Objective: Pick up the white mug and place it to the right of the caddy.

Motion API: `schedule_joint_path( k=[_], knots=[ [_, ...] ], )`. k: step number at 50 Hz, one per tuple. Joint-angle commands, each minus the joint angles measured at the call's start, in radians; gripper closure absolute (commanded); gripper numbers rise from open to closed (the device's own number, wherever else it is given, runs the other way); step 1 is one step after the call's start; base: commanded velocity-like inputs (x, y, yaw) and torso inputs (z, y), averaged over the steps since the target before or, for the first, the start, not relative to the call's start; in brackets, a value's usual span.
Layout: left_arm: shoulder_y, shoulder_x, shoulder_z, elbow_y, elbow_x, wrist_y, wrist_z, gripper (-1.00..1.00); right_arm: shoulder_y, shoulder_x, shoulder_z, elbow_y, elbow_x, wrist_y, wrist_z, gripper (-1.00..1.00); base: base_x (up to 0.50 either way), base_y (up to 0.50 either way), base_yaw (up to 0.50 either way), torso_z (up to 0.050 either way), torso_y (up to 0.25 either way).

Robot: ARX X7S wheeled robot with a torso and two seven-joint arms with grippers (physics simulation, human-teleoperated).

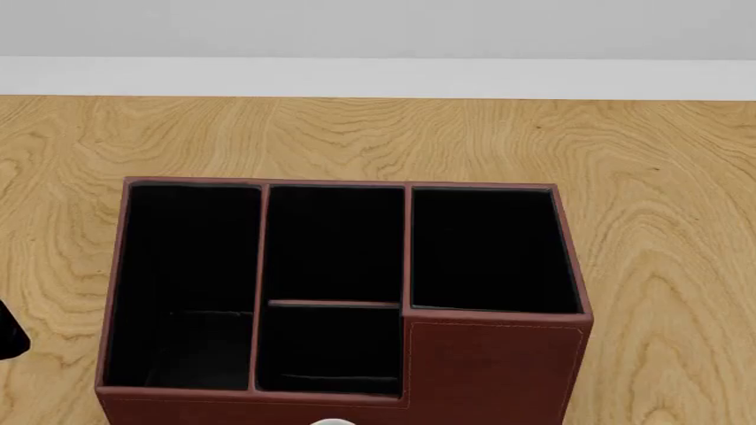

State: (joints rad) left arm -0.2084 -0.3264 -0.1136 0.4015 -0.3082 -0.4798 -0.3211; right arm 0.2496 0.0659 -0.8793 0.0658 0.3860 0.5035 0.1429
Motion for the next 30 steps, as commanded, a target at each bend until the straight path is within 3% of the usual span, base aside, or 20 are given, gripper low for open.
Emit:
schedule_joint_path(
  k=[1, 30],
  knots=[
    [0.0, -0.002, 0.001, -0.003, -0.003, 0.003, -0.003, -1.0, 0.016, -0.003, -0.012, 0.02, 0.012, -0.005, 0.002, -1.0, 0.0, 0.0, 0.0, 0.0, 0.0],
    [0.005, -0.009, 0.005, 0.005, -0.009, 0.003, -0.012, -1.0, 0.043, -0.007, -0.04, 0.1, 0.043, -0.06, 0.001, -1.0, 0.0, 0.0, 0.0, 0.0, 0.0]
  ],
)
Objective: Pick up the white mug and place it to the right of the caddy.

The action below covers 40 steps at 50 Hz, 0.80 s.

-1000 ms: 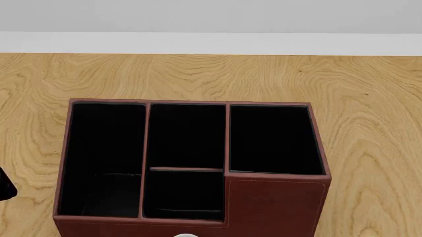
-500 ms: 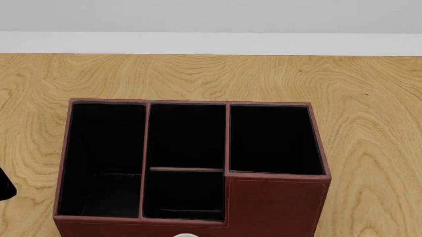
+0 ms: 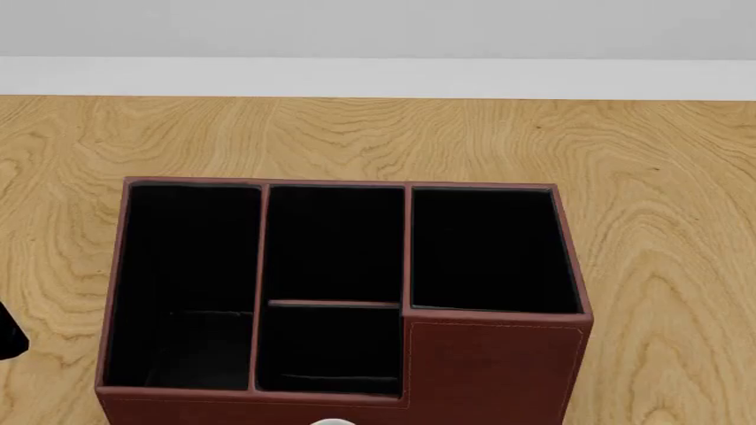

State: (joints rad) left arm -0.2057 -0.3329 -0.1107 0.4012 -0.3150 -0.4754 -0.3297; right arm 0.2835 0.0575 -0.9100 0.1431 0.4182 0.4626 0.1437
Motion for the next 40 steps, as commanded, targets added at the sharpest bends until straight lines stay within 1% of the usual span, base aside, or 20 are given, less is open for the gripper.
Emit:
schedule_joint_path(
  k=[1, 14, 15, 31, 40],
  knots=[
    [0.002, -0.003, 0.003, 0.005, -0.003, -0.002, -0.004, -1.0, 0.01, 0.001, -0.01, 0.023, 0.012, -0.02, 0.001, -1.0, 0.0, 0.0, 0.0, 0.0, 0.0],
    [0.003, -0.006, 0.001, 0.002, -0.007, 0.003, -0.006, -1.0, 0.019, -0.001, -0.02, 0.048, 0.02, -0.035, 0.014, -1.0, 0.0, 0.0, 0.0, 0.0, 0.0],
    [0.003, -0.006, 0.001, 0.003, -0.008, 0.003, -0.007, -1.0, 0.02, -0.005, -0.018, 0.059, 0.017, -0.035, 0.027, 1.0, 0.0, 0.0, 0.0, 0.0, 0.0],
    [0.005, -0.009, 0.004, 0.006, -0.011, 0.004, -0.012, -1.0, 0.024, 0.012, -0.051, 0.011, 0.007, -0.02, 0.072, 1.0, 0.0, 0.0, 0.0, 0.0, 0.0],
    [0.005, -0.011, -0.002, 0.004, -0.016, 0.008, -0.014, -1.0, 0.016, 0.045, -0.077, -0.141, 0.003, 0.046, 0.13, 1.0, 0.0, 0.0, 0.0, 0.0, 0.0]
  ],
)
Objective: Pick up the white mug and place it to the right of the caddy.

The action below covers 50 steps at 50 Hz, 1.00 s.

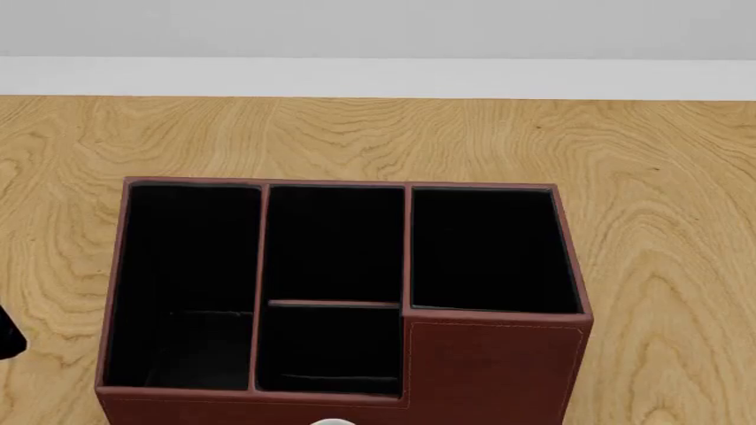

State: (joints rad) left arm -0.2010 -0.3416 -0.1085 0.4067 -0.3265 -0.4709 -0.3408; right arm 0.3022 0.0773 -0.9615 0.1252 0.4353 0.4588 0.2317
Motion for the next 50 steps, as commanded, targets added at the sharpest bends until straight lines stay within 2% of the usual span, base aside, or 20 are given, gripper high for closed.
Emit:
schedule_joint_path(
  k=[1, 21, 50],
  knots=[
    [0.001, -0.003, -0.006, 0.0, -0.006, 0.002, -0.003, -1.0, -0.004, 0.029, -0.027, -0.142, -0.014, 0.059, 0.049, 1.0, 0.0, 0.0, 0.0, 0.0, 0.0],
    [0.013, -0.015, -0.063, 0.003, -0.039, 0.008, -0.012, -1.0, -0.007, 0.054, -0.033, -0.224, -0.002, 0.086, 0.083, 1.0, 0.0, 0.0, 0.0, 0.0, 0.0],
    [0.023, -0.022, -0.081, 0.017, -0.056, 0.008, -0.023, -1.0, 0.005, 0.093, -0.045, -0.457, 0.027, 0.2, 0.178, 1.0, 0.0, 0.0, 0.0, 0.0, 0.001]
  ],
)
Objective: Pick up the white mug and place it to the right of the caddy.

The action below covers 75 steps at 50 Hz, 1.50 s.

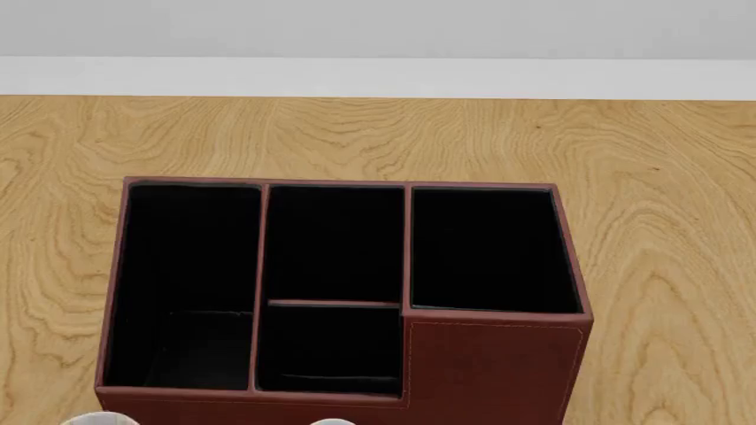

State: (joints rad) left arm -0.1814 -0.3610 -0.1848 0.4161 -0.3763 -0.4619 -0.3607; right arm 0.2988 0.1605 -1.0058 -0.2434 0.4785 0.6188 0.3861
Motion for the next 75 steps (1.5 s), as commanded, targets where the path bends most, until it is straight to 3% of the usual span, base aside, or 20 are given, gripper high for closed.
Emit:
schedule_joint_path(
  k=[1, 47, 75],
  knots=[
    [0.003, -0.003, -0.005, 0.007, -0.006, -0.001, -0.004, -1.0, 0.009, 0.01, -0.001, -0.091, -0.016, 0.041, 0.025, 1.0, 0.0, 0.0, 0.0, 0.0, 0.0],
    [0.014, -0.014, -0.022, 0.012, -0.023, 0.004, -0.018, -1.0, 0.05, 0.032, 0.021, -0.284, 0.026, 0.169, 0.13, 1.0, 0.0, 0.0, 0.0, 0.0, 0.0],
    [0.012, -0.019, -0.012, 0.012, -0.028, 0.006, -0.021, -1.0, 0.077, 0.069, 0.112, -0.381, 0.079, 0.229, 0.194, 1.0, 0.0, 0.0, 0.0, 0.0, 0.001]
  ],
)
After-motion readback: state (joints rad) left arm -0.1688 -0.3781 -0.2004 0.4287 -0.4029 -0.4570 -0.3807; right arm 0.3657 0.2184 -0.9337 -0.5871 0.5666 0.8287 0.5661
